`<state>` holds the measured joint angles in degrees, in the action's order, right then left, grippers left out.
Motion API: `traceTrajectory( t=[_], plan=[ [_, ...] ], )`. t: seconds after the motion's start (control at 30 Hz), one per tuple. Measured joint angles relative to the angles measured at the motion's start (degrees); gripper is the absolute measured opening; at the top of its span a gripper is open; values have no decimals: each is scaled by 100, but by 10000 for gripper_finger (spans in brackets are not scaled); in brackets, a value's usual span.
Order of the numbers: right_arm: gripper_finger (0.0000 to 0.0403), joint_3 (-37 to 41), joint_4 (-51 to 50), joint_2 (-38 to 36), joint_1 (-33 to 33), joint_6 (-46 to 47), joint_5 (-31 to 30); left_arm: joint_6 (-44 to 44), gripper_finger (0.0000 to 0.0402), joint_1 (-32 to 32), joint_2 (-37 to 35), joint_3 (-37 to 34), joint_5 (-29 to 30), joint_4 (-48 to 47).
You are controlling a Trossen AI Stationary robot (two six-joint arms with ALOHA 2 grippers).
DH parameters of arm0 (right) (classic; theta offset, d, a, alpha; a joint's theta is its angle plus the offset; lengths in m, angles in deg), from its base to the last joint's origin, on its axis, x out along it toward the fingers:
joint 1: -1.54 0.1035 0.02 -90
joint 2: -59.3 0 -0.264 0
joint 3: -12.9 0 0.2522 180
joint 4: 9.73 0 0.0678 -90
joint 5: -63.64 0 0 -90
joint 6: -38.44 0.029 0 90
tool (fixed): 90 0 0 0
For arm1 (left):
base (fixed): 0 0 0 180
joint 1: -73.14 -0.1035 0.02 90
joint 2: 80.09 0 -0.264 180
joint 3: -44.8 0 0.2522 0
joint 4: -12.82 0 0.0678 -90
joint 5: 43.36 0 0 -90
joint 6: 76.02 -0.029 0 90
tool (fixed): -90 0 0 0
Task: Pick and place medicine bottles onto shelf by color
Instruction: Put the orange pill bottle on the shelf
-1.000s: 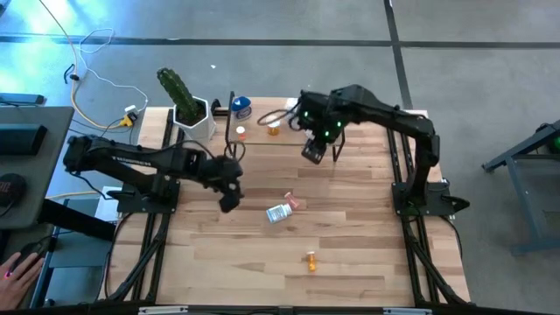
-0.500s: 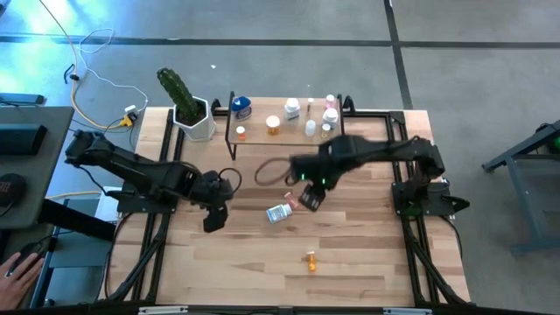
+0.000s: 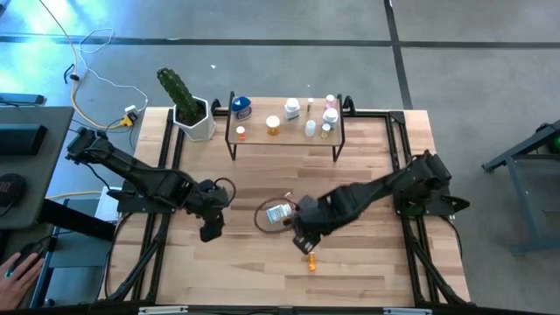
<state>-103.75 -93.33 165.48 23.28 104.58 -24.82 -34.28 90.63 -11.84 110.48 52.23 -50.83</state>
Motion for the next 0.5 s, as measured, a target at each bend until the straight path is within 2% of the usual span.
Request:
traceTrajectory(
  t=[0.07,0.2,0.5],
  plan=[
    [172,168,177,12,157,160,-29,28,254,35,0,0,1,8],
    [173,624,686,7,398,579,-461,66,254,95,0,0,1,31],
    [212,1517,1660,4,572,1561,-473,159,254,138,0,0,1,31]
  ],
)
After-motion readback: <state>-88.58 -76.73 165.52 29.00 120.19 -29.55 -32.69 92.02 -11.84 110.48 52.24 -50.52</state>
